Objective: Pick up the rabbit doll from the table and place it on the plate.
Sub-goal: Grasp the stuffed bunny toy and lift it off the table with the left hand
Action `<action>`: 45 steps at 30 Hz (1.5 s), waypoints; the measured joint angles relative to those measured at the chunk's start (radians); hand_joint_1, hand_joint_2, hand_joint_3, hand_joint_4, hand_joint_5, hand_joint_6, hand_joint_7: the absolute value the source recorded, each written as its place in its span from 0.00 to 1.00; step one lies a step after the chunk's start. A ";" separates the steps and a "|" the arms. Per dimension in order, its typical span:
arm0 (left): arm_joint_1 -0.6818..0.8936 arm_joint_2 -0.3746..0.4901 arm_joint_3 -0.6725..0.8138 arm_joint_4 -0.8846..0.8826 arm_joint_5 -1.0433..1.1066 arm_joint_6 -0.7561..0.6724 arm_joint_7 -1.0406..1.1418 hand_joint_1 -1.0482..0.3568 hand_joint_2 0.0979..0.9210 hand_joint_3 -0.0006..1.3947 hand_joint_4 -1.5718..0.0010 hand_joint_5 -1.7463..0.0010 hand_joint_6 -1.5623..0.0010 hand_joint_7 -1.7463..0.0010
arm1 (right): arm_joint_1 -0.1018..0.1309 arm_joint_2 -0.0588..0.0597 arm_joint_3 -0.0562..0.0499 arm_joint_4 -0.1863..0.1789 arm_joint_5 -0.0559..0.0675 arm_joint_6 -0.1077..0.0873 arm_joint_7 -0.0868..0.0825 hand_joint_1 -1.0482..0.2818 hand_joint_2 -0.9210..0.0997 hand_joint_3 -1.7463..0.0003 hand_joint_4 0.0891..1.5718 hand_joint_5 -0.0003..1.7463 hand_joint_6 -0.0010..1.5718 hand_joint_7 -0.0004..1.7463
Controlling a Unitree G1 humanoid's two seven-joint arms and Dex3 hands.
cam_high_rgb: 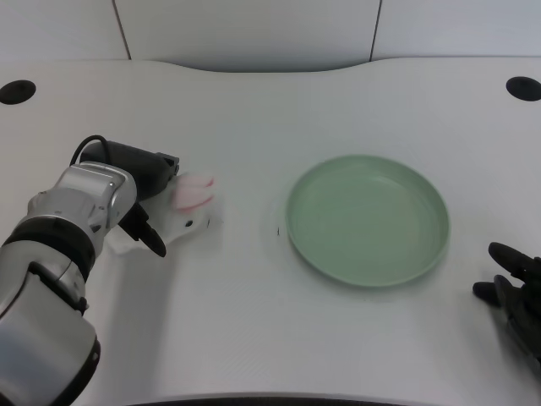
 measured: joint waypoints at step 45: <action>0.050 -0.016 0.007 0.014 -0.001 0.032 0.169 0.33 0.82 0.00 0.64 0.24 0.69 0.40 | 0.040 -0.014 -0.031 -0.009 0.050 -0.057 0.074 0.51 0.00 0.86 0.55 0.26 0.58 0.01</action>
